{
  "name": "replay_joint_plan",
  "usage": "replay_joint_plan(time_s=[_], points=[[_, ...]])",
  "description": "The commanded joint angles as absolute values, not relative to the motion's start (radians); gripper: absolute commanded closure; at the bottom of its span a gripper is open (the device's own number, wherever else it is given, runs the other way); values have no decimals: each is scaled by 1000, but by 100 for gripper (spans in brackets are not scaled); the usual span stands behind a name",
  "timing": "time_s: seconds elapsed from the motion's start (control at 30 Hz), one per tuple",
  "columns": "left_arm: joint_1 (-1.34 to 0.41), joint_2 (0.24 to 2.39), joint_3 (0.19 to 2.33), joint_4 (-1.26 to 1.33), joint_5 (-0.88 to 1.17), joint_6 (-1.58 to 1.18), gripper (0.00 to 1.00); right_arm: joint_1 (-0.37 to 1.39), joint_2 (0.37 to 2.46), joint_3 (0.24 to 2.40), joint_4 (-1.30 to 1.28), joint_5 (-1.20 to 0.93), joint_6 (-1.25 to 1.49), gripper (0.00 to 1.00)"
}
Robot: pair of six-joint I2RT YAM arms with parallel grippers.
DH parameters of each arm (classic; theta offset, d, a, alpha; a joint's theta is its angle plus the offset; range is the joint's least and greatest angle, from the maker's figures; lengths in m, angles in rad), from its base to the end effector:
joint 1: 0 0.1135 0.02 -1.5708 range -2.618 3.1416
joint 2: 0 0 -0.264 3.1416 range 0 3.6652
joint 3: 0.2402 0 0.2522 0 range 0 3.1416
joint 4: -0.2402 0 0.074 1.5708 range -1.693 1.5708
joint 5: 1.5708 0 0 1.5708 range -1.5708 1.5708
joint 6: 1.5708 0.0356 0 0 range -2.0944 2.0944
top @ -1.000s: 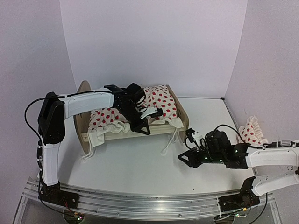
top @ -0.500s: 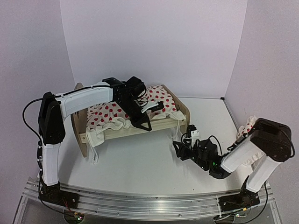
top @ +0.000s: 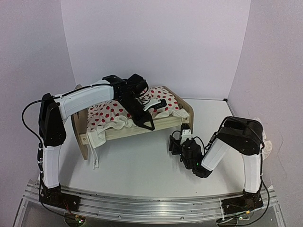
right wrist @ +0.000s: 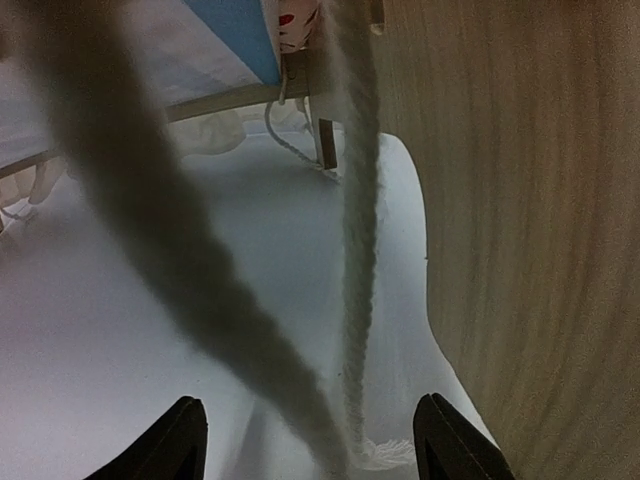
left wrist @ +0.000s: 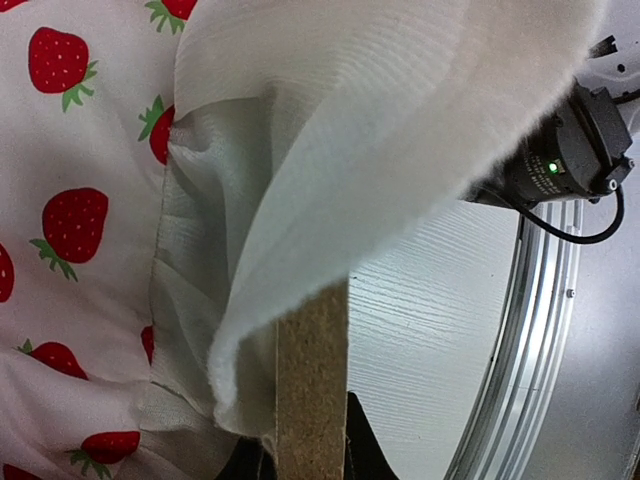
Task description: Set up the pet bed
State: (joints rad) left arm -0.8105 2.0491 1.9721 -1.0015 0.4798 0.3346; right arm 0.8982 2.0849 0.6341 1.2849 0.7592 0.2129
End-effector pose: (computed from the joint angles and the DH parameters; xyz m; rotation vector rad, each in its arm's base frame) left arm 0.2915 -0.3304 0.2958 1.5835 2.1540 -0.7924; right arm 0.2292 0.2485 0.0909 -0.0287 1.6936 0.1725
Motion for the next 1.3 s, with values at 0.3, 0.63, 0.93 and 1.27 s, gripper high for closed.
replay_joint_plan(time_s=[0.3,0.63,0.93,1.27], points=[[-818,1941,2076,-934,601,286,100,855,2169,708,1503,893,209,99],[-742,1943,2006,-869,530,344,100,872,1951,441,1492,594,285,100],[-697,1920,1799,-737,404,542,100,918,1631,378,925,307,517,100],[-658,1909,1586,-607,318,726,100,942,1532,478,477,-39,553,100]])
